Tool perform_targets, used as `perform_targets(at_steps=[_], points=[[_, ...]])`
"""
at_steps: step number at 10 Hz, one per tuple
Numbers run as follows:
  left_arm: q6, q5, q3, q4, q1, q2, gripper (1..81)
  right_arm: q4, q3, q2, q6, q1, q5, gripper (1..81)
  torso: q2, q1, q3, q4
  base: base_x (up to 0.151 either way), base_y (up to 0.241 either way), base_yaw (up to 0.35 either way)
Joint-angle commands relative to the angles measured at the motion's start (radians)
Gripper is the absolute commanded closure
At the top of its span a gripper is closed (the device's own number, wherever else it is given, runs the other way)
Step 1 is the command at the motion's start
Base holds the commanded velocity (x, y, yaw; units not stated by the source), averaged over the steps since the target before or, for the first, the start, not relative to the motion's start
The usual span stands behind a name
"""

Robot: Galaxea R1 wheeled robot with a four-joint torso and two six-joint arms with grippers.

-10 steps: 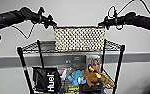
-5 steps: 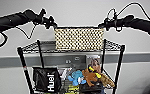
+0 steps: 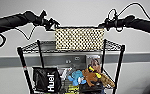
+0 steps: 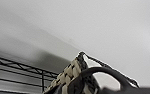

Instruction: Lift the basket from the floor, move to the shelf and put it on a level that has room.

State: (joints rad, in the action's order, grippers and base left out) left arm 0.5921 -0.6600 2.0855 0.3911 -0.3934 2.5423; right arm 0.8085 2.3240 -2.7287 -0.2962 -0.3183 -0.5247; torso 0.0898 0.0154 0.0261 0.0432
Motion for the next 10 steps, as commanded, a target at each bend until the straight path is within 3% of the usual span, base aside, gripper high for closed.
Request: perform_targets(at_steps=[1, 4, 5, 8, 10], points=[[-0.011, -0.027, -0.031, -0.017, -0.161, -0.005, 1.0, -0.026, -0.036, 0.019, 0.019, -0.132, -0.046, 81.1, 0.000, 0.000, 0.000, 0.000, 0.000, 0.000, 0.000], [-0.011, -0.026, -0.045, -0.014, -0.167, -0.019, 1.0, -0.019, -0.046, 0.034, 0.019, -0.129, -0.045, 81.1, 0.000, 0.000, 0.000, 0.000, 0.000, 0.000, 0.000], [-0.011, -0.026, -0.047, -0.011, -0.167, -0.025, 1.0, -0.017, -0.048, 0.034, 0.019, -0.127, -0.044, 1.0, 0.000, 0.000, 0.000, 0.000, 0.000, 0.000, 0.000], [-0.011, -0.026, -0.101, 0.009, -0.198, -0.082, 1.0, -0.015, -0.091, 0.068, 0.028, -0.136, -0.046, 1.0, 0.000, 0.001, 0.000, 0.000, 0.000, 0.000, 0.000], [-0.011, -0.026, -0.182, 0.012, -0.225, -0.167, 1.0, 0.012, -0.230, 0.175, 0.031, -0.150, -0.014, 1.0, 0.000, 0.001, 0.000, 0.000, 0.000, 0.000, 0.000]])
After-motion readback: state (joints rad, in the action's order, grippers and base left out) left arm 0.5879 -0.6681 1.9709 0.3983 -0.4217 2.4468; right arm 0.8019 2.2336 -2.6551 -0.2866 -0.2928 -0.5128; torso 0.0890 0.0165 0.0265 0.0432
